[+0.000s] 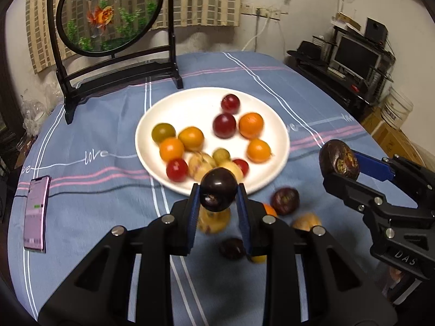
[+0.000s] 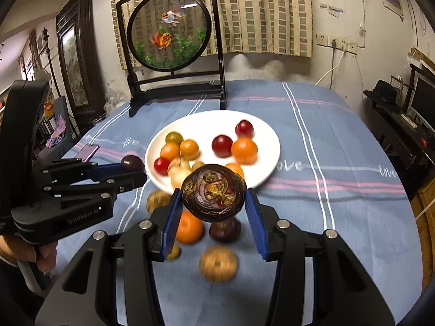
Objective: Organize fruits
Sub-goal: 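Lower both fruits onto the plate and open both tools to release, then withdraw both open tools back toward the fruit cluster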
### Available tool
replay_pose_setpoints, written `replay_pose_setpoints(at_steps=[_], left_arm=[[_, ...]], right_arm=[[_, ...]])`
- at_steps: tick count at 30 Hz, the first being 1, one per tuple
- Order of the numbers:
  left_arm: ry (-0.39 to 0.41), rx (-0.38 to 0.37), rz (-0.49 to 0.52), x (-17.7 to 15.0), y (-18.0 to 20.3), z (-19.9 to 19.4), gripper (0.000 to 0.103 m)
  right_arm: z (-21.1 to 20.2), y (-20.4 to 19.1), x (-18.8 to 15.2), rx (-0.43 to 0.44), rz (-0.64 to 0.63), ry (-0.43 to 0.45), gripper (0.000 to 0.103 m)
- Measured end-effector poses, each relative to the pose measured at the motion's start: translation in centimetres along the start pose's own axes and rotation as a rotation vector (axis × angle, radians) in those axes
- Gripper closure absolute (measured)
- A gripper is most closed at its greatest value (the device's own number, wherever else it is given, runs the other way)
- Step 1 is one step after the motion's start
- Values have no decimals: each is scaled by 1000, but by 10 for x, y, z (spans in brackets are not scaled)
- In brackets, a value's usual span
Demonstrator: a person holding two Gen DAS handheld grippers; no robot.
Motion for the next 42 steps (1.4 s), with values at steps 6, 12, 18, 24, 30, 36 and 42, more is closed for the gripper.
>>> replay_pose_setpoints(at_steps=[6,12,18,24,30,36,42], left_arm=[[-39,13,-38,13,-19,34,76],[-82,15,-61,18,-31,65,76],[-88,12,-75,22,-38,79,76],[-81,35,-119,29,-46,84,57],[-29,64,-136,30,-49,66,32],[-42,54,-129,14,-40,50,22],[-44,46,-100,-11,-25,30,18]], right_arm=[[37,1,19,-1,6,-17,56],[75,6,31,-8,20,-61,56],[106,9,35,-4,30,-89,55],[110,10,39,-24,18,-58,40],[88,15,39,-8,20,-44,40],[61,24,28,-8,32,-38,40],[37,32,1,-27,22,-51,40]])
Point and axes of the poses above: each gripper's, at about its wrist camera, not at the fingertips, and z roughly the way its jaws point, y to its right, x to its top, the point moved 6 cm from there along z, roughly the way its jaws point, and after that the axes turned 8 degrees about z, right-handed, at the moved point
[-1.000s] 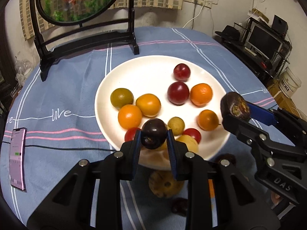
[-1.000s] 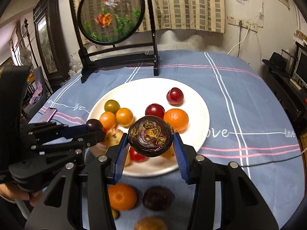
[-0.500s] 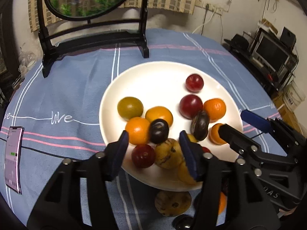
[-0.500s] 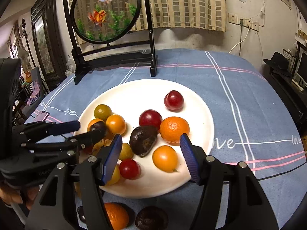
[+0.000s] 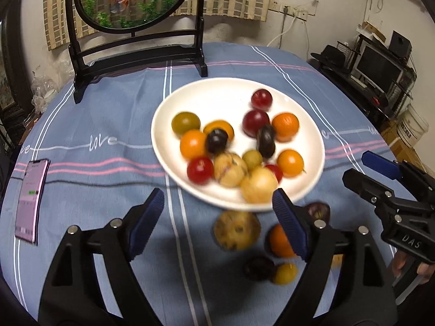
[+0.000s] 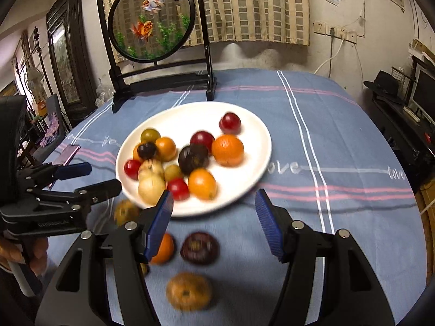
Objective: Organize fruits
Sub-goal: 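Withdraw both open tools back toward the fruit cluster, then grasp a tan round fruit with the right tool while the left tool grasps a dark plum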
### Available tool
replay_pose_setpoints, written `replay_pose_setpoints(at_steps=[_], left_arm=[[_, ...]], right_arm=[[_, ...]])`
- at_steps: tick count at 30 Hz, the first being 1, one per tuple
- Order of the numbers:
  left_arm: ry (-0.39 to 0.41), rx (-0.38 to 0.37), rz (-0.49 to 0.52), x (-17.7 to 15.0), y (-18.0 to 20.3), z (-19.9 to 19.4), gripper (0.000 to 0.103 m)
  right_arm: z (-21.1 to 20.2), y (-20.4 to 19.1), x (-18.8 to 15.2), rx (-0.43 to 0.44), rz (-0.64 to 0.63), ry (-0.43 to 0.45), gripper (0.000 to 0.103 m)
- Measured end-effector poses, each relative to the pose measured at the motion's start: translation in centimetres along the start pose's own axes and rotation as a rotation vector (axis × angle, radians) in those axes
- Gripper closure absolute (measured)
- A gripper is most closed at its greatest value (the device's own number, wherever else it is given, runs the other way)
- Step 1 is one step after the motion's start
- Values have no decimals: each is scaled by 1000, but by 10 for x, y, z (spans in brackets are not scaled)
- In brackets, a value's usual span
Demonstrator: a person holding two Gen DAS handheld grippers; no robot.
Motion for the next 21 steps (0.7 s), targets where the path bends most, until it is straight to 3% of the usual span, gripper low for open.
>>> replay_pose_setpoints(at_steps=[12,21], left_arm=[[-41,-25,-31,-55,9,-18,16],[-68,-29,-22,-79,12,-18,15]], right_arm=[[-24,4,-64,7,27,-59,40],[-15,-8,-92,-10,-32,-140,40]])
Point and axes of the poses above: each gripper's, at about its wrist camera, not at the fingertips, and z roughly the way its jaws point, y to its right, x to its top, the point moved 6 cm from there along z, roughly the way its jaws point, and after that the axes turned 8 degrees about z, right-handed, at the moved point
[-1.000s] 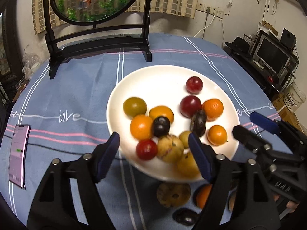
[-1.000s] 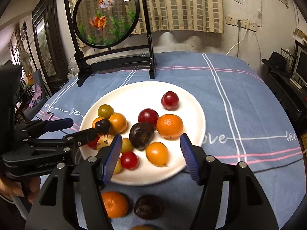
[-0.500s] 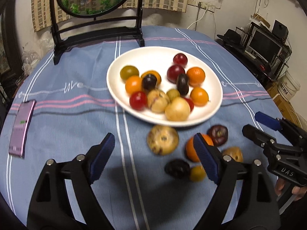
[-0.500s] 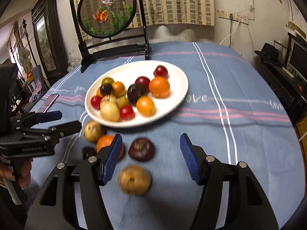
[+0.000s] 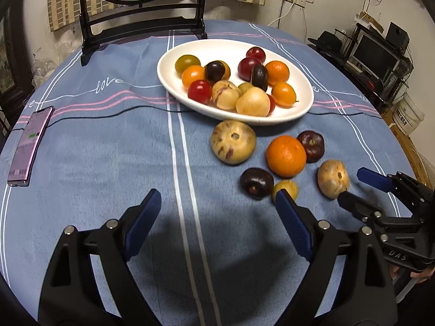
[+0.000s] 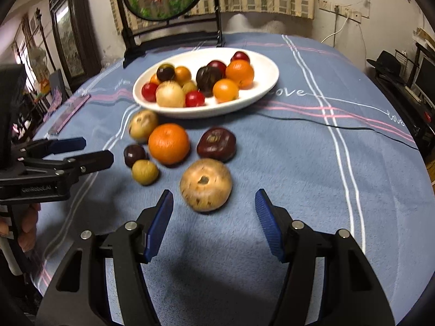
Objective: Organize fruits
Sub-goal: 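Grasp a tan round fruit with the right tool while the left tool grasps a dark plum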
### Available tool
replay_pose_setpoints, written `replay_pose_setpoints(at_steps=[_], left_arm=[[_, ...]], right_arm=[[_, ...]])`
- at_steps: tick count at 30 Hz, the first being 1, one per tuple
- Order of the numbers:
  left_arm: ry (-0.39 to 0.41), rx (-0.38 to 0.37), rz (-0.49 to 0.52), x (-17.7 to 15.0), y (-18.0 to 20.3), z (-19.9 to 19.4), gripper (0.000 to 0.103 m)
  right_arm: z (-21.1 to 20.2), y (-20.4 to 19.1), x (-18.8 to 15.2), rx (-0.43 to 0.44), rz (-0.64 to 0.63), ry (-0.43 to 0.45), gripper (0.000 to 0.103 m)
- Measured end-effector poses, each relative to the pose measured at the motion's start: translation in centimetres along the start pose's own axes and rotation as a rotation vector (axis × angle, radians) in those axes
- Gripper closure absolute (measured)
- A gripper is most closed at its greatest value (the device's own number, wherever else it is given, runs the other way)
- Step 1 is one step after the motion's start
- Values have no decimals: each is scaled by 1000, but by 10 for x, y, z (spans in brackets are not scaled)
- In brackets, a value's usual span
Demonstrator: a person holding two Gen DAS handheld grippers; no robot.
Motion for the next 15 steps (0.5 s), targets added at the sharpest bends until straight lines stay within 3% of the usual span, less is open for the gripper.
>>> replay_pose_setpoints(at_steps=[10,11,12,15], left_arm=[[-33,-36,4,-8,0,9,15],[-37,-41,5,-8,1,10,15],[-42,-44,5,-9,2,12,15],[-48,-49,14,-10,6,14,15]], right_arm=[[27,-9,3,-68,-38,-72,40],[29,-9,3,-76,-38,-74,42],[30,-9,4,-82,-39,-74,55],[29,-9,5,-88,-31,-62,59]])
Point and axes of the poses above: each gripper's, at about its wrist camera, not at the fingertips, and z roughly the way its jaws point, y to its right, x to its top, the point moved 6 cm from there along z, roughly the way its jaws point, and after that the axes turned 8 degrees about z, right-handed, at the moved point
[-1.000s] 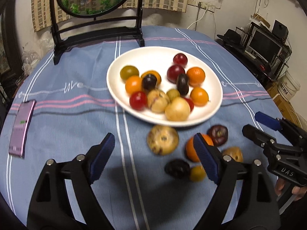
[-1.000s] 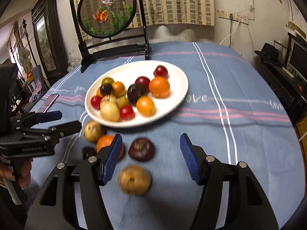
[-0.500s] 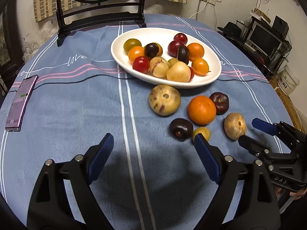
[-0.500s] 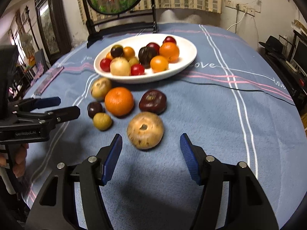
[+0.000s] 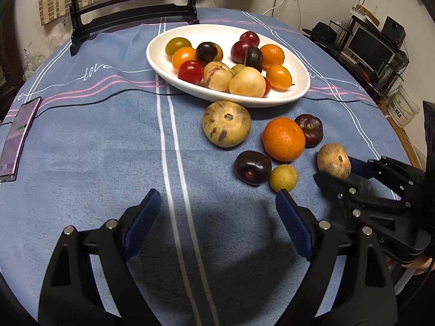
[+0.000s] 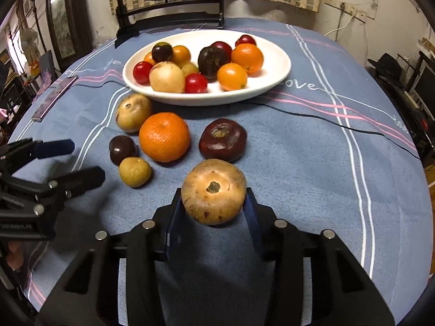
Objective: Organize fruits
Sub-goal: 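Grasp a tan round fruit with the right tool while the left tool grasps a dark plum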
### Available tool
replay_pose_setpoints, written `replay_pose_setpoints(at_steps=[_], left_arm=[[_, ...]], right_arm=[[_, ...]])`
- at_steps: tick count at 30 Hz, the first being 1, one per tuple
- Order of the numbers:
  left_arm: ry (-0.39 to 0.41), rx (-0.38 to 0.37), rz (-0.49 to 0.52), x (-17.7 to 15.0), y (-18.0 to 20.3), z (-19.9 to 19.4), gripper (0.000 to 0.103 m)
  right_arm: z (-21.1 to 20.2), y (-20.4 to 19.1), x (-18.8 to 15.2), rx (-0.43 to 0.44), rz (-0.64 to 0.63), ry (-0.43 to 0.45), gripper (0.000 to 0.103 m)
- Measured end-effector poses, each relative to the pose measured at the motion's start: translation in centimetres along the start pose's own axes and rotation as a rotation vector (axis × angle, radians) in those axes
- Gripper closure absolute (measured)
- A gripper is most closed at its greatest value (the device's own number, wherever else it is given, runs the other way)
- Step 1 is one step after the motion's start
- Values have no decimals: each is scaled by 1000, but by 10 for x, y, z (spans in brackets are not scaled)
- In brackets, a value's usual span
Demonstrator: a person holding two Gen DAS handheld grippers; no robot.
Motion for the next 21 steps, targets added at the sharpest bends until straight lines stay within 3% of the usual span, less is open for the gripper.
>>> replay_pose_setpoints(at_steps=[16,21], left_arm=[[-32,-45,53,-3,30,8,15],[-20,-22,89,0,28,6,16]], right_arm=[[-22,22,-9,92,96,42,59],[-24,24,-12,104,103,40,59]])
Point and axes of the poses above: each gripper's, at about its wrist camera, not at the fingertips, and z roughly the way its jaws point, y to its right, x to its top, the point moved 6 cm from there along z, roughly the way its jaws point, and after that the axes turned 8 degrees about z, right-handed, at the moved point
